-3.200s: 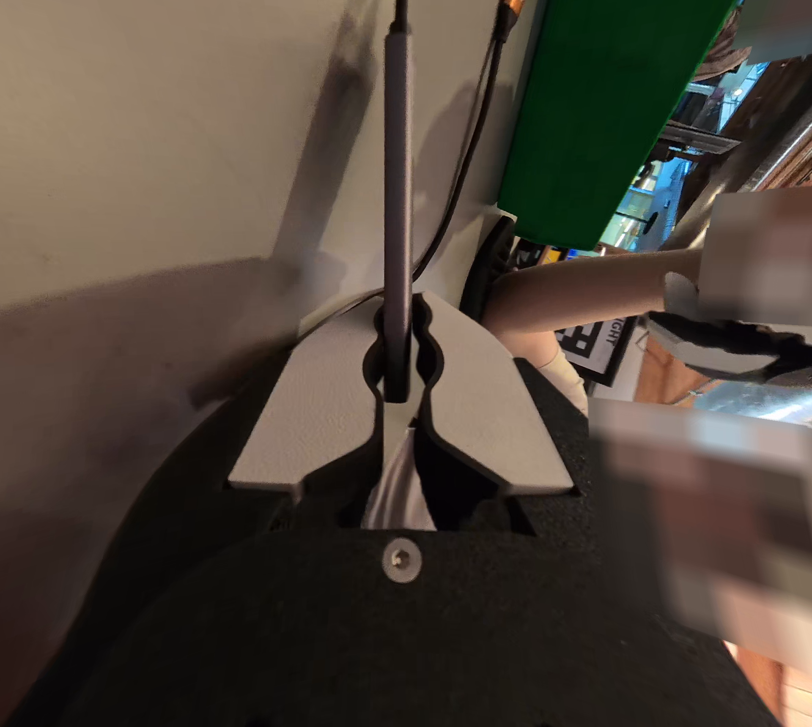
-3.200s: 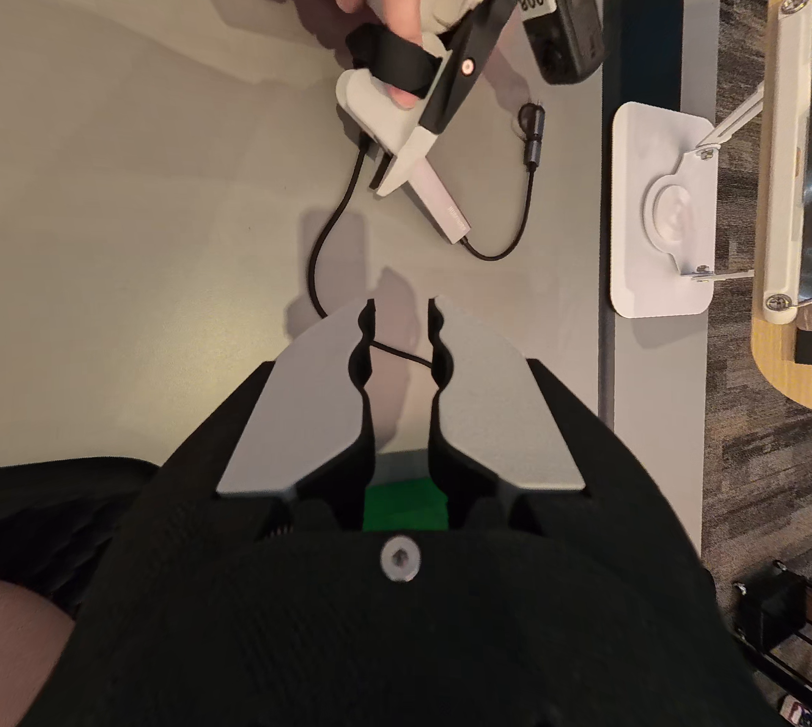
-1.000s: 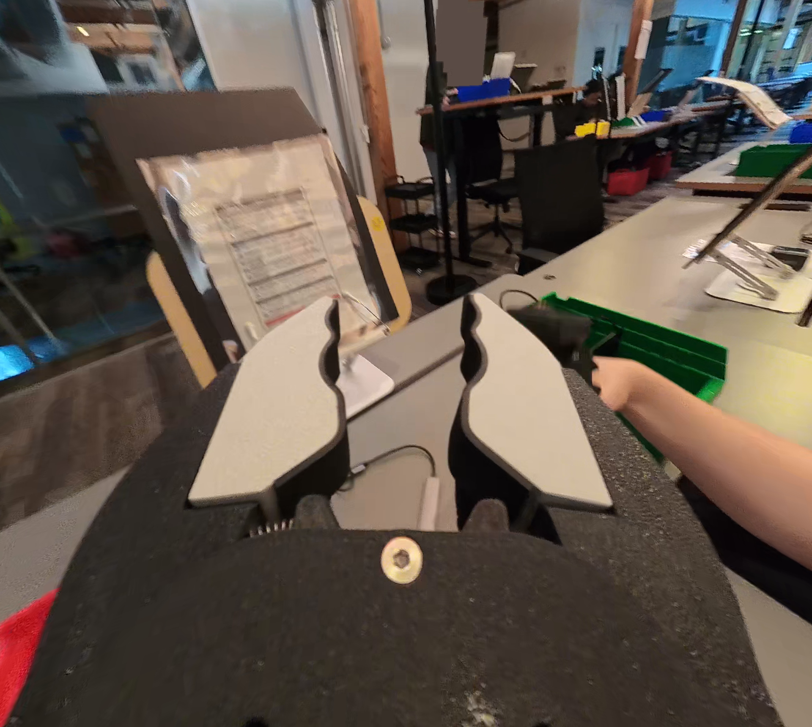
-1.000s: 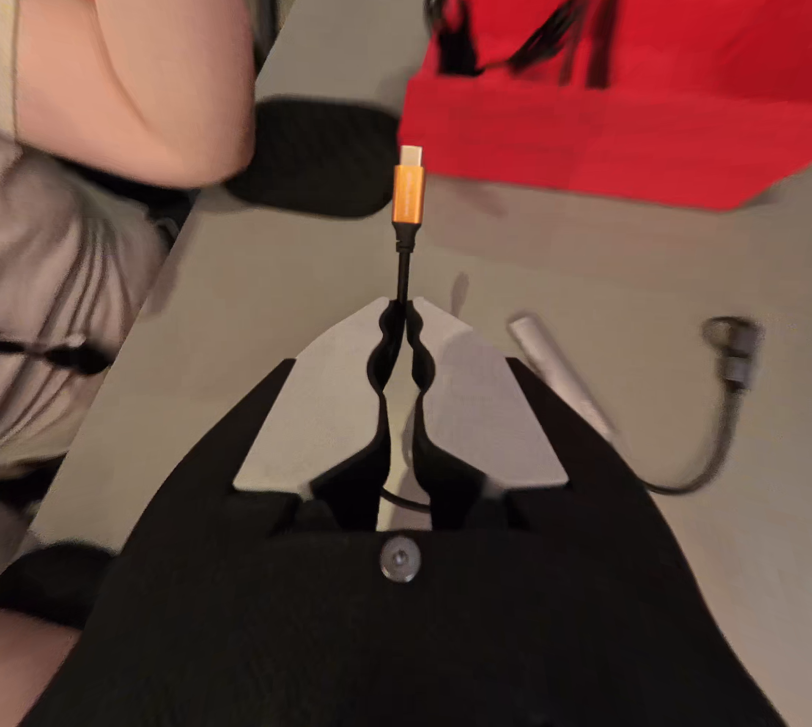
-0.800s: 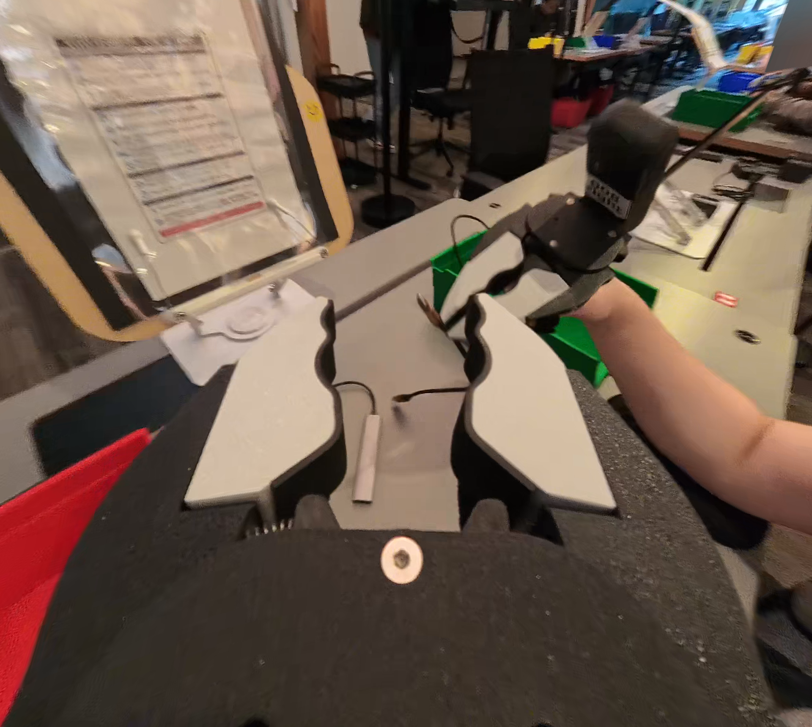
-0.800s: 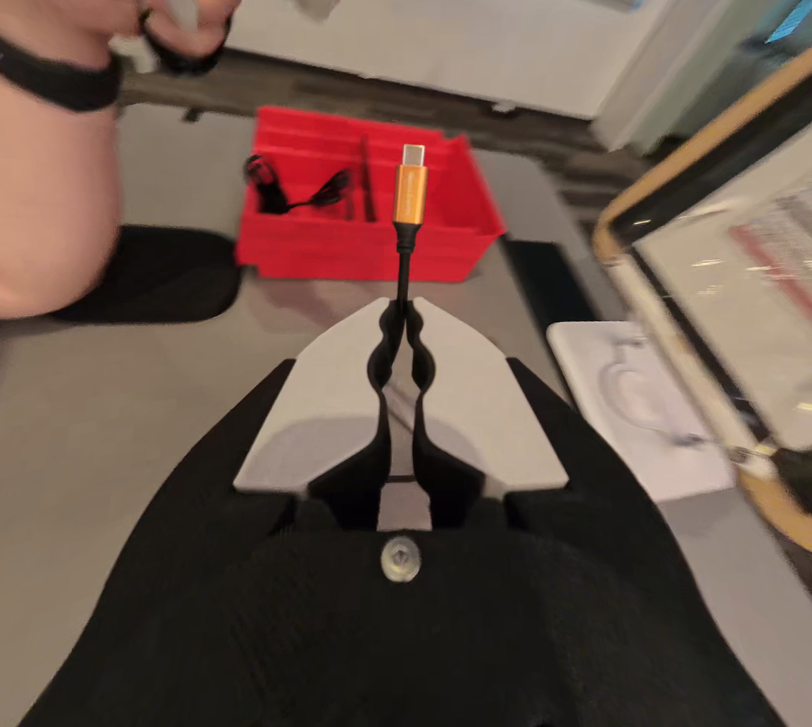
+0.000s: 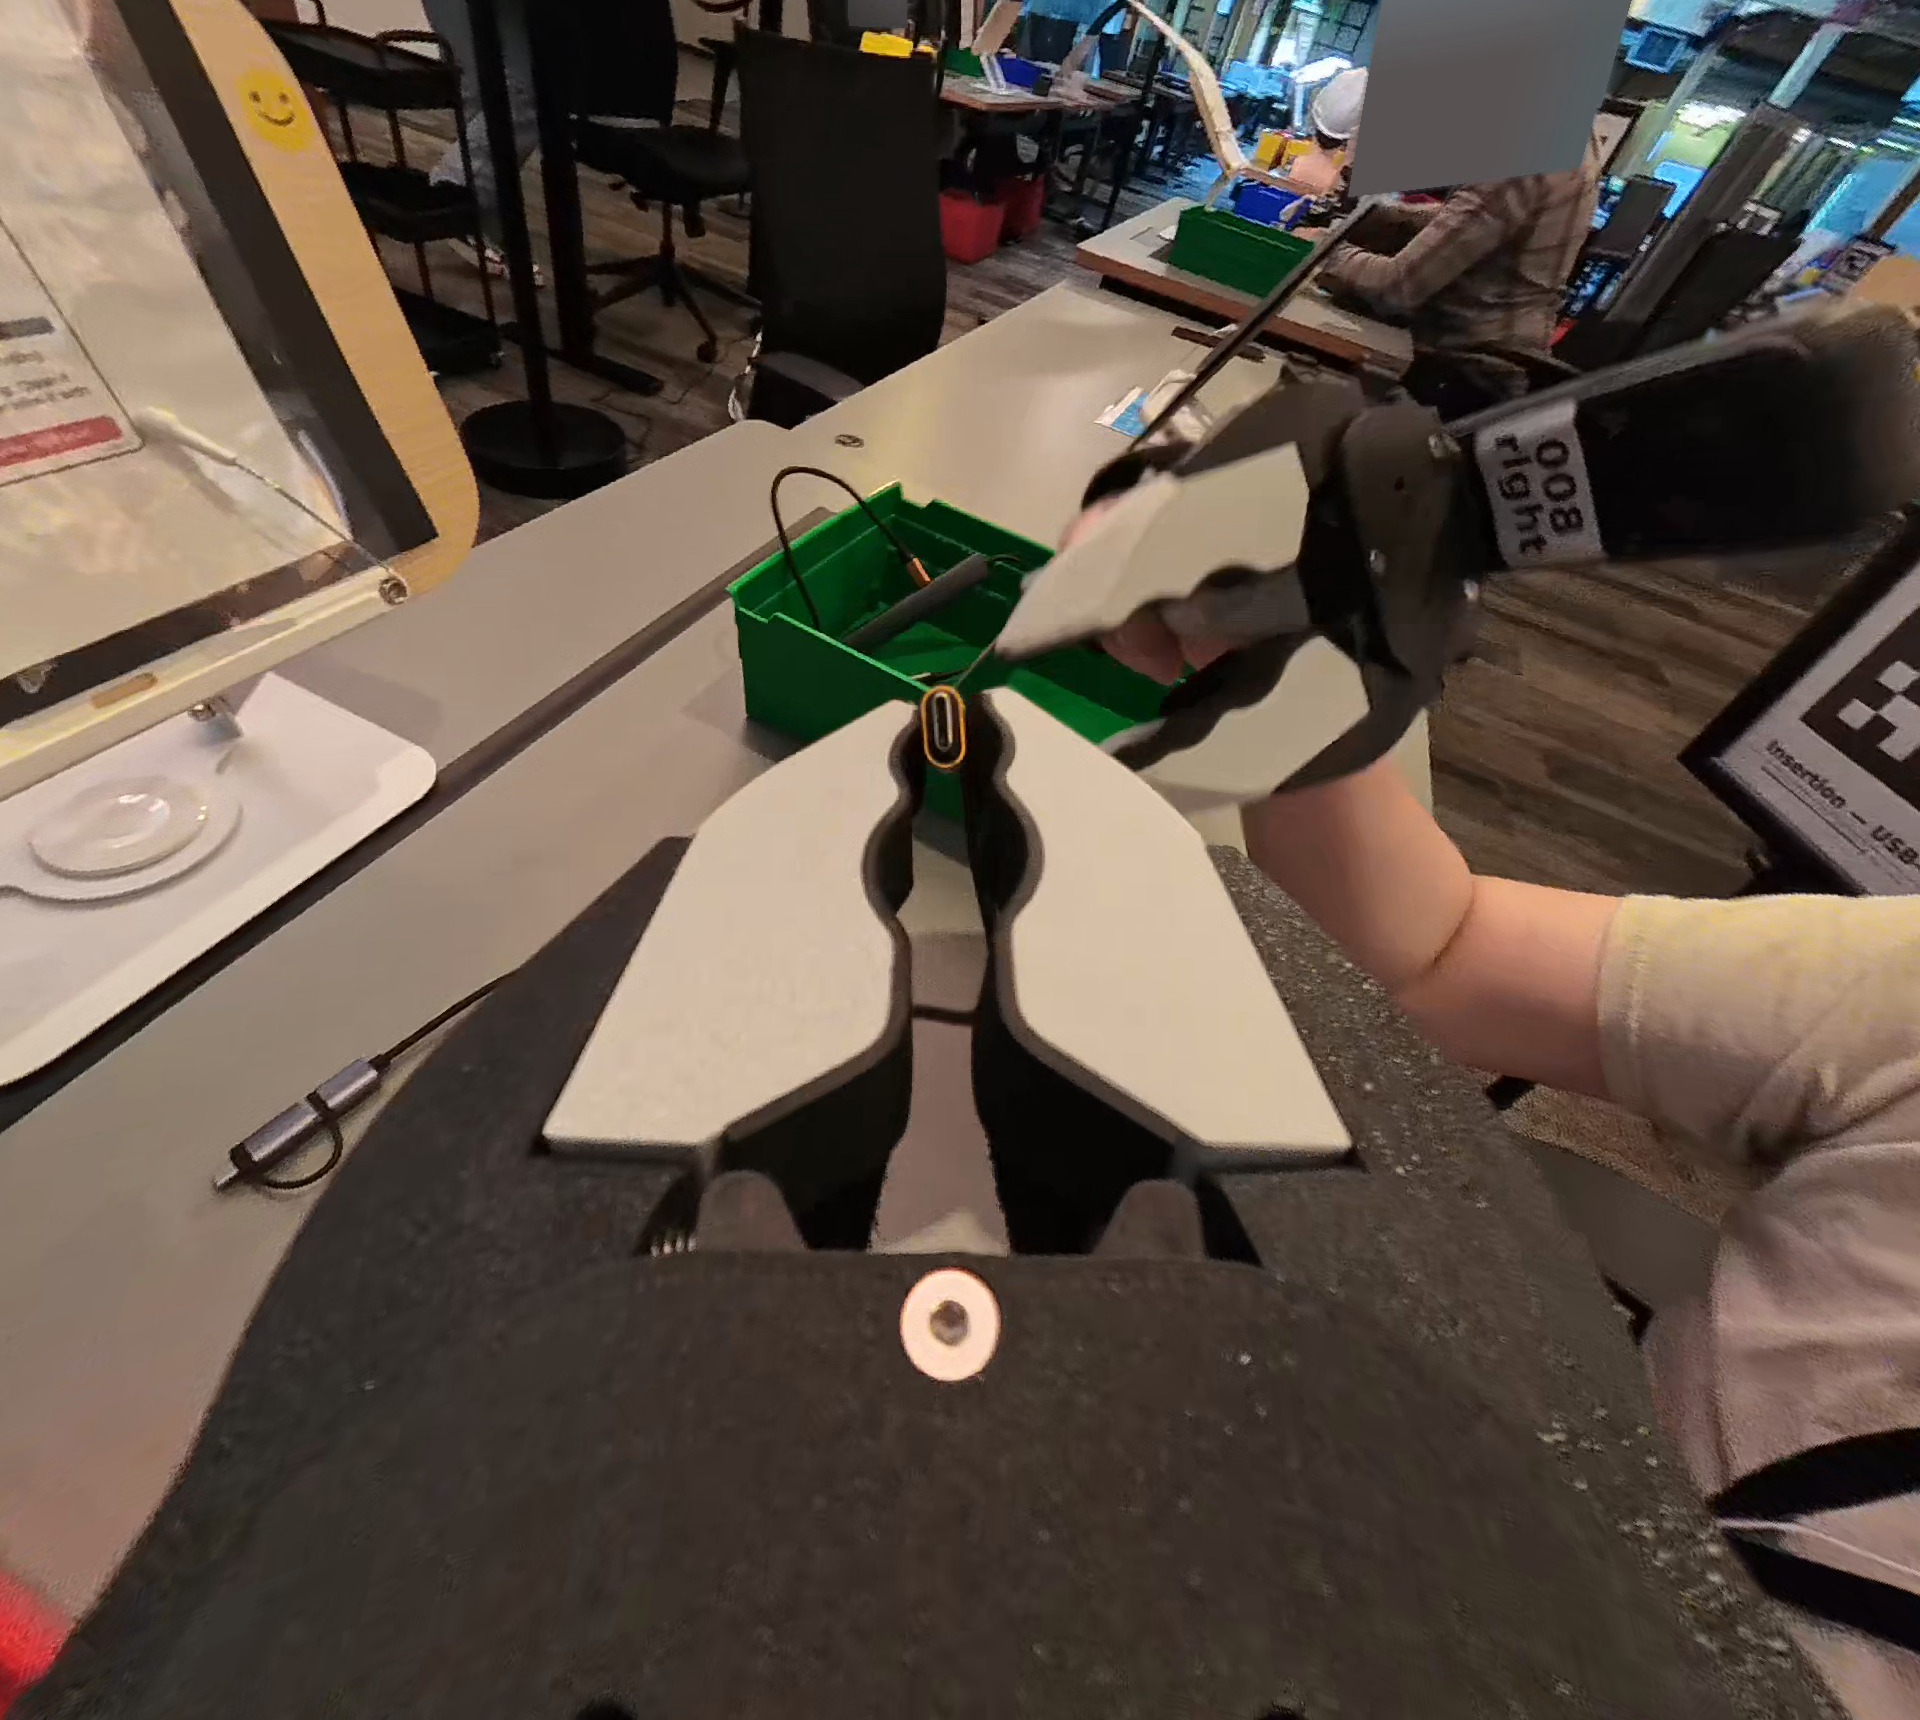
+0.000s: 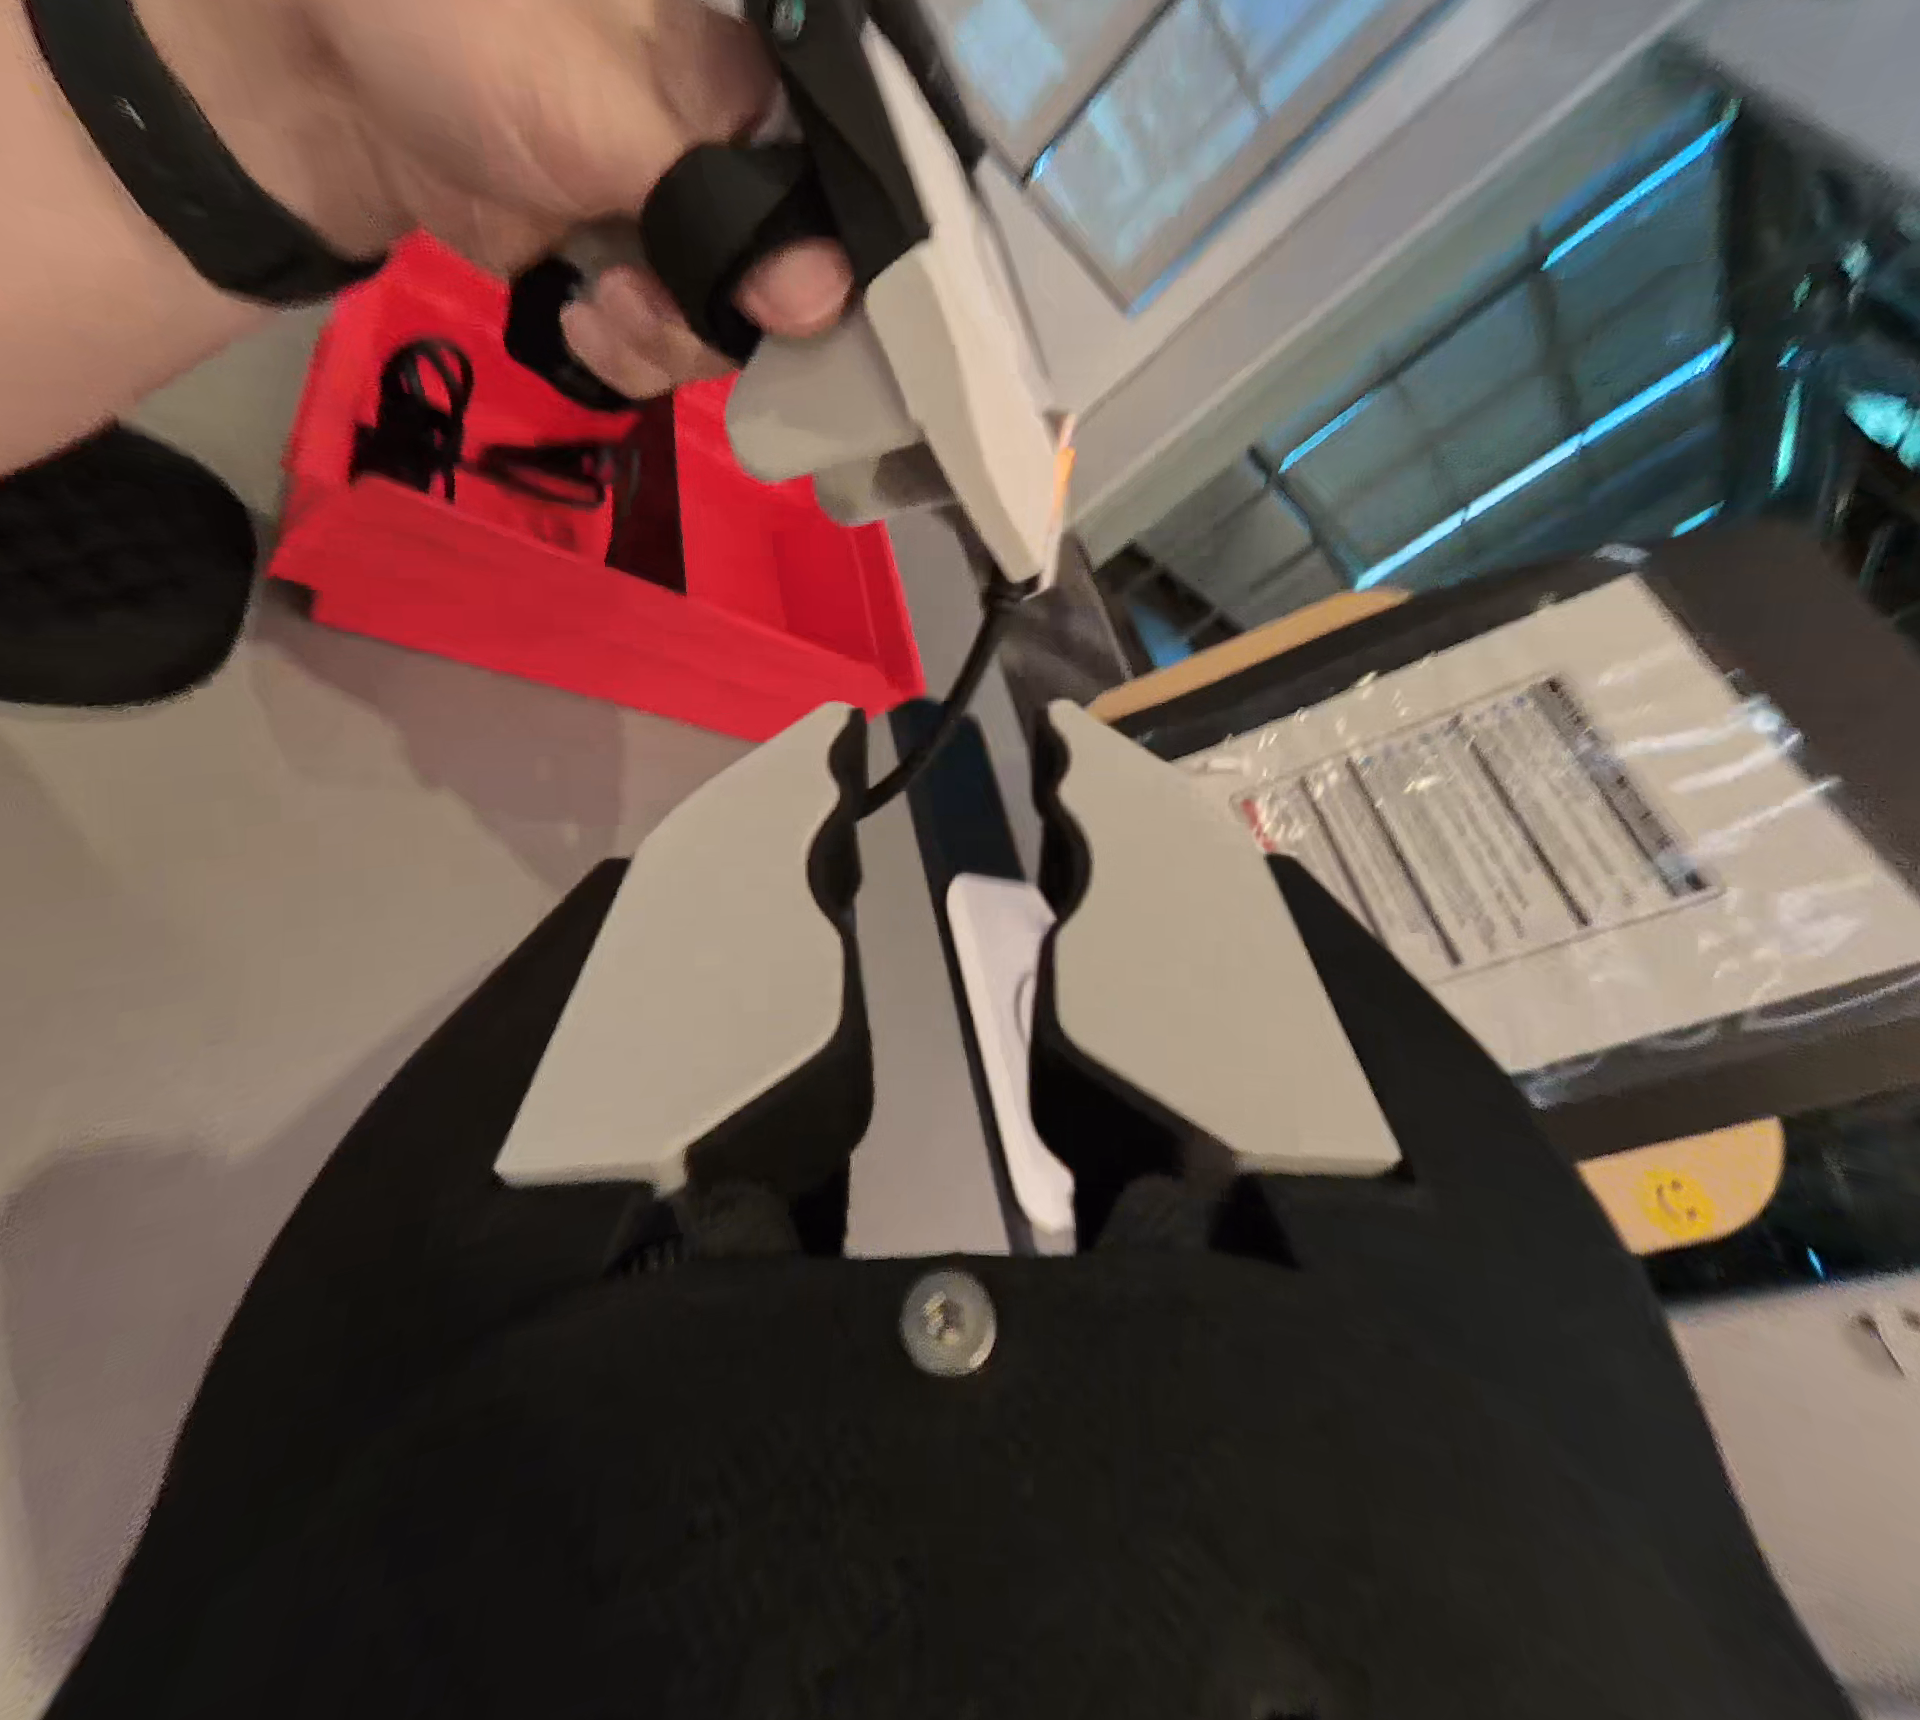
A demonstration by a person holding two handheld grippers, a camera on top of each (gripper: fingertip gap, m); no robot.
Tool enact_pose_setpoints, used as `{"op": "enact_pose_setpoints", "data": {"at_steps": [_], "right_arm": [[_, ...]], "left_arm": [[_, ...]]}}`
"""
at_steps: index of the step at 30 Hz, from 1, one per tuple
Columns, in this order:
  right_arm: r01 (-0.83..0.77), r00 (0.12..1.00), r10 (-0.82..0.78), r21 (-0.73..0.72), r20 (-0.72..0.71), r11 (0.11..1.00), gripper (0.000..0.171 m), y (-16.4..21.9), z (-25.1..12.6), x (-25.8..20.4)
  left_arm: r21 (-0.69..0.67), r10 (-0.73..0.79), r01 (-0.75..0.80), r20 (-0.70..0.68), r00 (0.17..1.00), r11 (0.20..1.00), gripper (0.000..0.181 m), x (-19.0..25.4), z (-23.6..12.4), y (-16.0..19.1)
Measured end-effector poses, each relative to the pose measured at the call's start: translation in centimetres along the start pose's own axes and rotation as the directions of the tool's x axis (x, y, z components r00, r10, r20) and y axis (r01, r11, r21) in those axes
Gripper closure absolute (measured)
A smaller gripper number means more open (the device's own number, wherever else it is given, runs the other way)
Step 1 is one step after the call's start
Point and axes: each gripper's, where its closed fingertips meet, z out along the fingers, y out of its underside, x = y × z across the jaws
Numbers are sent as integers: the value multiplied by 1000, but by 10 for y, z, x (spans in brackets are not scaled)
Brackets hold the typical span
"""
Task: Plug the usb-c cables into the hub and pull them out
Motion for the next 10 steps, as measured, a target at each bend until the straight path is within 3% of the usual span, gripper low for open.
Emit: {"op": "enact_pose_setpoints", "data": {"at_steps": [1, 3, 6, 8, 10], "right_arm": [[-7, 1000, 8, 67, -16, 998, 133, -10, -9, 5], [-37, 995, 59, 247, -81, 968, 120, -29, -29, 20], [36, 957, 115, 504, -265, 863, 121, -36, -57, 47], [108, 914, 102, 477, -393, 872, 119, -18, -50, 56], [211, 886, -21, 363, -463, 908, 114, -7, -28, 46]], "left_arm": [[5, 8, -8, -21, 1000, 1000, 175, 6, -3, -2], [29, 16, -13, -104, 994, 999, 175, 24, -8, -7], [84, 21, 3, -284, 959, 996, 175, 62, -16, -17], [136, 32, 17, -350, 936, 991, 175, 77, -19, -26], [193, 24, 59, -405, 914, 979, 175, 85, -22, -35]]}}
